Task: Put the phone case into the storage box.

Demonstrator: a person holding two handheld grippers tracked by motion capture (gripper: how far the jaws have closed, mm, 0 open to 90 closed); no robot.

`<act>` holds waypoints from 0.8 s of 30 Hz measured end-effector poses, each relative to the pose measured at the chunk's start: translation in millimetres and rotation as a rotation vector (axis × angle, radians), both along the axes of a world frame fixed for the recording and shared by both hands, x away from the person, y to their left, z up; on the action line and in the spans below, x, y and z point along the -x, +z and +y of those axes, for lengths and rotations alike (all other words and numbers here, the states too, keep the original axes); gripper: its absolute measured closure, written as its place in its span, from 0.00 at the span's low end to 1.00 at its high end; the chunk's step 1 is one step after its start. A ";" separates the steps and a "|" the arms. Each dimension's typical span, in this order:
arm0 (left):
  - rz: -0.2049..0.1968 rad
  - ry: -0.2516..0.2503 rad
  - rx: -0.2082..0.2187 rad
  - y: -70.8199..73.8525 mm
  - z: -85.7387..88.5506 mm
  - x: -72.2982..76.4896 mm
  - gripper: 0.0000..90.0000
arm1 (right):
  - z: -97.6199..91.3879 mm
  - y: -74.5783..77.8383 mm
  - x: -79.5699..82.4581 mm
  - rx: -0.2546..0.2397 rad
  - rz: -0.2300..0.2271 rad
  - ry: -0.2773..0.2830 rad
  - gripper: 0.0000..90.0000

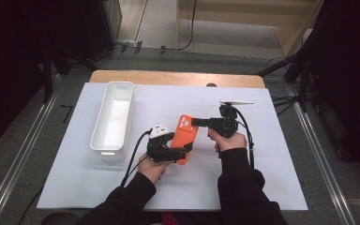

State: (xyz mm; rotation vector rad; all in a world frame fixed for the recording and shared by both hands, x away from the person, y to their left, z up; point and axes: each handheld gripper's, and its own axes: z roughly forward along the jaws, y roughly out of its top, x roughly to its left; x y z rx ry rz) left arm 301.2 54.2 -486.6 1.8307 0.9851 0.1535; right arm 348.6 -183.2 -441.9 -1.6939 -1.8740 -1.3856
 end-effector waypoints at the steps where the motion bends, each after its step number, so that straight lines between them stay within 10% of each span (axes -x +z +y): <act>1: -0.003 -0.002 -0.001 0.0 0.0 -0.2 0.16 | 0.3 0.8 0.2 -0.002 0.002 0.001 0.82; 24: 0.038 -0.048 -0.016 5.1 -1.3 -7.1 0.14 | 4.5 11.0 5.3 -0.036 -0.019 0.035 0.83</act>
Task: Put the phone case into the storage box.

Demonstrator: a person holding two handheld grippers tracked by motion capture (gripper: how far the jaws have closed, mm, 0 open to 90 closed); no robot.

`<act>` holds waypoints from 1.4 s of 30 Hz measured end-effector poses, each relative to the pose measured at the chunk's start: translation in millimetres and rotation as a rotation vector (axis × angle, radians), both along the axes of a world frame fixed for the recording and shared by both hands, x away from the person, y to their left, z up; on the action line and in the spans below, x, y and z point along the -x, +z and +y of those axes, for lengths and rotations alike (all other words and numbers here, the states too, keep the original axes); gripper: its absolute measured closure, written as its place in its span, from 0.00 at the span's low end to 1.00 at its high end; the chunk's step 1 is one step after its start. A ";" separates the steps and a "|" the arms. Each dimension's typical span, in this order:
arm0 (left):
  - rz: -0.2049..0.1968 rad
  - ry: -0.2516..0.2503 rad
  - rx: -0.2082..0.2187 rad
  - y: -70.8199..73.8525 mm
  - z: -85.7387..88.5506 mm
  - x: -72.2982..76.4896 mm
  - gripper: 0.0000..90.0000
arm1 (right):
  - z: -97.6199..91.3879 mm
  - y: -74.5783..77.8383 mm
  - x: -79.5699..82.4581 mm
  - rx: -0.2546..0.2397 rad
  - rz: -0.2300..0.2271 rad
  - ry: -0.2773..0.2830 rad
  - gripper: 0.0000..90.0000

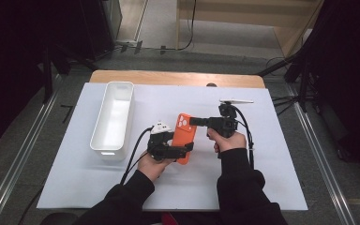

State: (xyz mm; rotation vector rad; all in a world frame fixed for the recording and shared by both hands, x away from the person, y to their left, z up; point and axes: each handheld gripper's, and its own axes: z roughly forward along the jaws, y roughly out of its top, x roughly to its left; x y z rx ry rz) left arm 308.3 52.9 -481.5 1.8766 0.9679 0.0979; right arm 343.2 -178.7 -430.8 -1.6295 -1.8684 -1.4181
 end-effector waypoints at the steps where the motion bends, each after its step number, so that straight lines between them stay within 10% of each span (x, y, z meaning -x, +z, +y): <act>1: 0.001 0.000 0.001 0.1 -0.1 -0.3 0.14 | 0.5 0.5 0.4 0.002 -0.001 0.001 0.83; 17: 0.025 -0.037 -0.057 5.0 -1.0 -0.7 0.03 | 2.5 9.6 4.7 0.023 -0.040 0.009 0.83; 42: 0.094 -0.094 -0.115 25.1 8.2 -8.5 0.05 | -2.6 23.8 13.5 0.184 -0.220 -0.015 0.83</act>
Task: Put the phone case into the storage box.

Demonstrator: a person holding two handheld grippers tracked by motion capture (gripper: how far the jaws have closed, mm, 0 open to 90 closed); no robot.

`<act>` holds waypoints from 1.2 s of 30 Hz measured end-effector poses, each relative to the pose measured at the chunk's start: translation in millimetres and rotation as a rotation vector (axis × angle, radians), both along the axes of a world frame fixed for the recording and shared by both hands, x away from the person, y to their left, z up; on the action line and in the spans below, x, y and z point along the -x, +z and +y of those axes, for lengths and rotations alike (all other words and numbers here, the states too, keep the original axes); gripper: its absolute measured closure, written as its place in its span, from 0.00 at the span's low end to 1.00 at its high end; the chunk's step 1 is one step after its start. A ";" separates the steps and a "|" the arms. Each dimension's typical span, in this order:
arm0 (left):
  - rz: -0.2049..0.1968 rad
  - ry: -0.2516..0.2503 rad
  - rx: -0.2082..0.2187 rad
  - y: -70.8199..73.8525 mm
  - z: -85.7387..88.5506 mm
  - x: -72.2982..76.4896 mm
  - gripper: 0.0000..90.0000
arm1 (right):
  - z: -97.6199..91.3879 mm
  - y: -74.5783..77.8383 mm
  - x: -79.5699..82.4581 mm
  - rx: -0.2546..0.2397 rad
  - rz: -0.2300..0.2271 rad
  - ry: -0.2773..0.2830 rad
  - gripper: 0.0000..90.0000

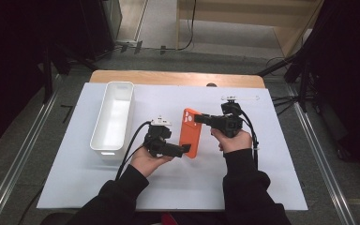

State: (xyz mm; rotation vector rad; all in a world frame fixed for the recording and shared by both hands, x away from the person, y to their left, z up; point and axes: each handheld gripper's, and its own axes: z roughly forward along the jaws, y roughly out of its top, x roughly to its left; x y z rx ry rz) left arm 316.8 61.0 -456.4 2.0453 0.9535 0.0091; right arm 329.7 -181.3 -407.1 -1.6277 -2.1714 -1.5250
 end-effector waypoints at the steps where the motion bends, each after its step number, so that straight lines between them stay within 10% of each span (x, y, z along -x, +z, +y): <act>1: 0.005 0.004 0.005 -0.1 0.6 -0.6 0.05 | 0.2 0.9 0.9 0.006 -0.012 -0.002 0.83; 21: 0.019 -0.041 0.017 9.2 16.9 -9.1 0.14 | 9.3 3.4 17.3 0.083 -0.172 -0.016 0.83; 36: -0.116 -0.115 -0.056 10.0 17.9 -2.4 0.14 | 13.6 -7.0 29.8 0.122 -0.243 -0.042 0.83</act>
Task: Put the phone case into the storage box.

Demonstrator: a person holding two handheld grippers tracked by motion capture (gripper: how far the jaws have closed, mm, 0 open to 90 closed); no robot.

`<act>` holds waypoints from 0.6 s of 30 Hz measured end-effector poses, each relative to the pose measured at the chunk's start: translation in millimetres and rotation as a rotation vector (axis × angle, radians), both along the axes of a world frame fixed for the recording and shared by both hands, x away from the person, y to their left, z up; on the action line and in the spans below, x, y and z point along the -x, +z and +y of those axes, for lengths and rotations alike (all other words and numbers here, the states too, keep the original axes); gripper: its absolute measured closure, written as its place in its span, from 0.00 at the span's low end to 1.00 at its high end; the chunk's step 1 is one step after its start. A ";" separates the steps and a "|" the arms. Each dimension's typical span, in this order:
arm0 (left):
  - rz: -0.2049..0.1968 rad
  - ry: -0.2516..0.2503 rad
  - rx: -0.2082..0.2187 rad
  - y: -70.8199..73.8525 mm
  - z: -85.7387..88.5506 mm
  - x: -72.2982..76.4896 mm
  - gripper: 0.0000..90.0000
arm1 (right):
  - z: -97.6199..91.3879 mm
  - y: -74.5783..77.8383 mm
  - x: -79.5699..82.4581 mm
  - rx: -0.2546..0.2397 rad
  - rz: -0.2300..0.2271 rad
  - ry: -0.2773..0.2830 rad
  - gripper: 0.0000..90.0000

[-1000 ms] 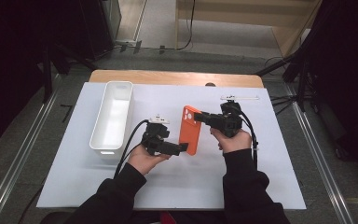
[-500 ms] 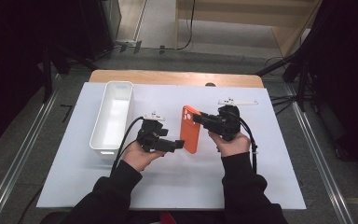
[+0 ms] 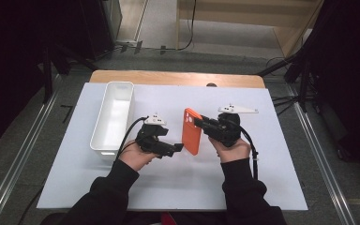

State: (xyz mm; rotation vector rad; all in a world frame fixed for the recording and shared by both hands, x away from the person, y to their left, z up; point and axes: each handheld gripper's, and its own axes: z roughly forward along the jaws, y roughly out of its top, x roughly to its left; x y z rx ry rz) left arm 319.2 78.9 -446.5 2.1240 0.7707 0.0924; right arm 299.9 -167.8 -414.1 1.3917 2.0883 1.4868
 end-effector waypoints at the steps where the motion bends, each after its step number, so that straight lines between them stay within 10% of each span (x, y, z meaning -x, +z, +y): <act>1: -0.008 -0.004 -0.009 0.4 -0.4 0.5 0.14 | 0.5 -0.8 0.7 0.003 -0.005 -0.002 0.83; 18: -0.015 -0.019 -0.010 15.3 -1.0 0.4 0.14 | 10.6 -6.0 14.8 0.002 -0.080 -0.025 0.83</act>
